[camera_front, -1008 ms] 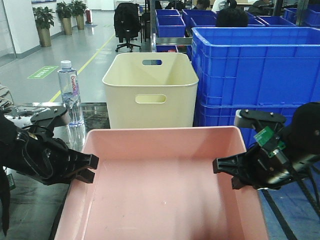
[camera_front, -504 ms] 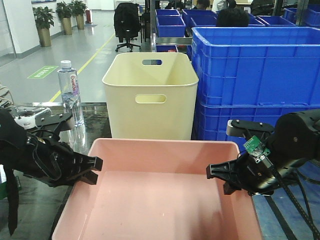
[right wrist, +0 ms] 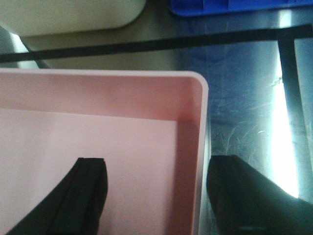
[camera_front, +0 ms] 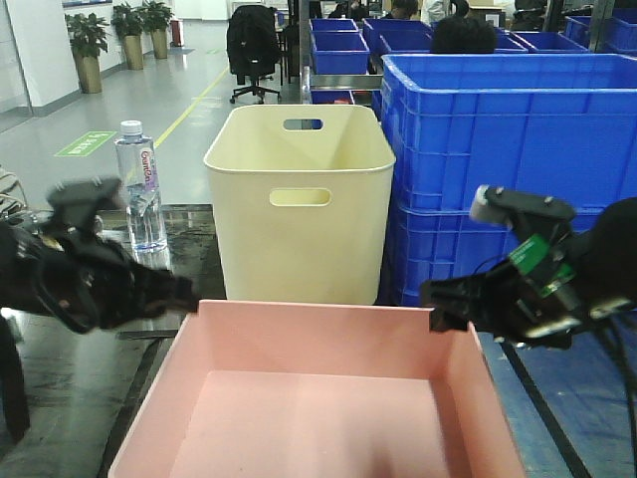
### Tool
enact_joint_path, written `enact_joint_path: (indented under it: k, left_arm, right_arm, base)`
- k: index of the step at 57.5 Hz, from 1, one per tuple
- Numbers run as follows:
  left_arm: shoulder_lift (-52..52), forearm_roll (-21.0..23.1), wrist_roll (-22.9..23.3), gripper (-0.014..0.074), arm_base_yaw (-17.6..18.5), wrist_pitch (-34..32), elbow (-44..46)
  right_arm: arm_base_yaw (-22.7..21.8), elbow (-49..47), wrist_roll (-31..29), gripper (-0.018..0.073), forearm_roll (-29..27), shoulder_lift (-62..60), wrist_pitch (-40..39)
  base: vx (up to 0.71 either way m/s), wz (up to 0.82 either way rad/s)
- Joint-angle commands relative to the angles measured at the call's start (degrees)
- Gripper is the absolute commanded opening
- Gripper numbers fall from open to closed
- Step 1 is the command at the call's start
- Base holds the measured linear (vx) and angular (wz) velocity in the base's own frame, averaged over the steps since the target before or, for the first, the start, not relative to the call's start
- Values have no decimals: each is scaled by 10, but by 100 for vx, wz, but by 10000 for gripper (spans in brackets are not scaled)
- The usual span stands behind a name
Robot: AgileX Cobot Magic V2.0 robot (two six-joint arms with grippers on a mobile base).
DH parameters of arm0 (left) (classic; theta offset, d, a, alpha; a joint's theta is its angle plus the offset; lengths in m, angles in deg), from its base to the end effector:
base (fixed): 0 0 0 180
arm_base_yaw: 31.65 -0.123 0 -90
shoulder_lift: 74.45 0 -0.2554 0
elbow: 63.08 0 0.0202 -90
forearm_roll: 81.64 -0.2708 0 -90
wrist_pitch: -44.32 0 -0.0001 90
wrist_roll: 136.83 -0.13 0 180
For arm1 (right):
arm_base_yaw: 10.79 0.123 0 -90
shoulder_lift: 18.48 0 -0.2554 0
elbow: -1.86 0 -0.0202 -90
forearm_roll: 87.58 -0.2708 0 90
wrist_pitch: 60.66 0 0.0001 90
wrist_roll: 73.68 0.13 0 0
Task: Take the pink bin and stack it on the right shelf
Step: 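Open both grippers and raise them away from the bin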
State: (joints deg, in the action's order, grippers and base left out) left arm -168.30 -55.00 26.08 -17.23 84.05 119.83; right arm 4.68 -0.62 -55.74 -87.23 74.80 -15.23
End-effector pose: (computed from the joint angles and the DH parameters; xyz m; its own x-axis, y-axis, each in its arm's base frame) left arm 0.3654 -0.1325 0.3176 -0.6208 0.0905 -0.7787 0.4163 0.8798 -0.2296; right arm 0.3621 0.0996 0.3005 -0.7432 0.1097 -0.6600 -0.0398 0.9775 0.2073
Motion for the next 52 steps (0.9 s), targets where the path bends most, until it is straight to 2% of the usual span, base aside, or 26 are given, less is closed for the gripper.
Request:
enact_joint_path:
  k: [1,8,17,23,25,33,52]
  left_arm:
    - [67,19,-52,482,0,-51,16]
    - [125,21,-92,379,0,-68,-7]
    - [206,21,-96,179,0,-134,-101]
    - [258,21,-95,16,0,-190,-166]
    - [269,21,-95,-11,0,-200,-179]
    - [295,21,-95,-9,0,-203,-206]
    - [296,21,-95,-8,0,-192,-206]
  right_arm:
    - [-2,-22,-2,382,23,-58,-32]
    - [-2,-20,-2,214,60,-97,-28]
    - [-2,-20,-2,-15,73,-140,-24]
    - [-2,-20,-2,-14,72,-154,-17]
    - [-2,-20,-2,-14,69,-157,-6]
    - [-2,-20,-2,-14,69,-157,9]
    - [-2,-20,-2,-13,69,-157,9]
  base:
    - [0,0]
    - [0,0]
    - [0,0]
    - [0,0]
    - [0,0]
    - [0,0]
    - [0,0]
